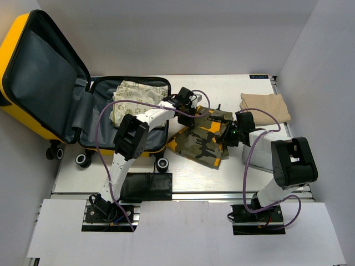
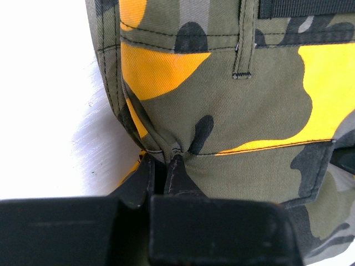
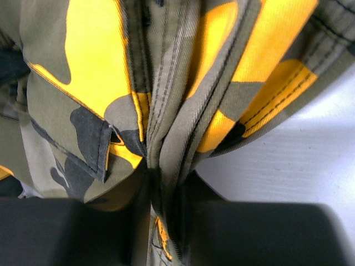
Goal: Pack the luggage
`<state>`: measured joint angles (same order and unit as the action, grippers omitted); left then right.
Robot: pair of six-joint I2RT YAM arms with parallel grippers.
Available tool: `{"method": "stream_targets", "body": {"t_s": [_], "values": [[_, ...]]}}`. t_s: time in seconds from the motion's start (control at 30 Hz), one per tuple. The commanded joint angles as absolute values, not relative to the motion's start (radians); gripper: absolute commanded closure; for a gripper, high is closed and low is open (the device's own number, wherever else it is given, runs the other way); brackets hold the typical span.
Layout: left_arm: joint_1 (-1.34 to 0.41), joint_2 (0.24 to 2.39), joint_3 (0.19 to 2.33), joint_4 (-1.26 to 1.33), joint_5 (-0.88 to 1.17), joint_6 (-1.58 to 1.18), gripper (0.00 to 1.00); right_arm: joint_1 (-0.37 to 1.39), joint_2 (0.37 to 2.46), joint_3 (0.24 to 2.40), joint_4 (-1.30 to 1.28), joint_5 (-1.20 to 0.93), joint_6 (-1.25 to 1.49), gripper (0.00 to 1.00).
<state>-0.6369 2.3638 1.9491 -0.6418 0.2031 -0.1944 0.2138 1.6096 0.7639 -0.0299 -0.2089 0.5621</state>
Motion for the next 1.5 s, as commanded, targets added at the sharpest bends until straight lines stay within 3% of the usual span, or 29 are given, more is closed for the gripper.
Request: {"method": "stream_targets", "body": {"t_s": [0.0,0.03,0.43,0.73,0.87,1.07,1.33,1.47], "values": [[-0.641,2.384,1.875,-0.704,0.287,-0.178,1.0,0.25,1.644,0.776,-0.048,-0.233,0.54,0.9],[-0.641,2.347,1.876,-0.684,0.291,-0.173,1.0,0.256,1.628,0.781,-0.037,-0.233,0.534,1.0],[-0.672,1.948,1.891,-0.535,0.269,-0.179,1.0,0.296,1.316,0.943,-0.138,-0.109,0.414,1.0],[-0.653,1.757,1.905,-0.545,0.11,-0.209,1.0,0.353,1.313,1.19,-0.225,-0.132,0.379,1.0],[-0.608,1.732,1.933,-0.653,-0.182,-0.225,1.0,0.425,1.413,1.346,-0.235,-0.135,0.376,1.0],[-0.45,1.698,1.841,-0.692,-0.346,-0.268,1.0,0.593,1.756,1.696,-0.277,-0.156,0.379,1.0],[-0.252,1.645,1.654,-0.637,-0.246,-0.301,1.0,0.667,2.13,2.104,-0.376,-0.184,0.448,1.0],[-0.192,1.625,1.533,-0.604,-0.235,-0.313,1.0,0.689,2.27,2.193,-0.379,-0.239,0.505,1.0]]}}
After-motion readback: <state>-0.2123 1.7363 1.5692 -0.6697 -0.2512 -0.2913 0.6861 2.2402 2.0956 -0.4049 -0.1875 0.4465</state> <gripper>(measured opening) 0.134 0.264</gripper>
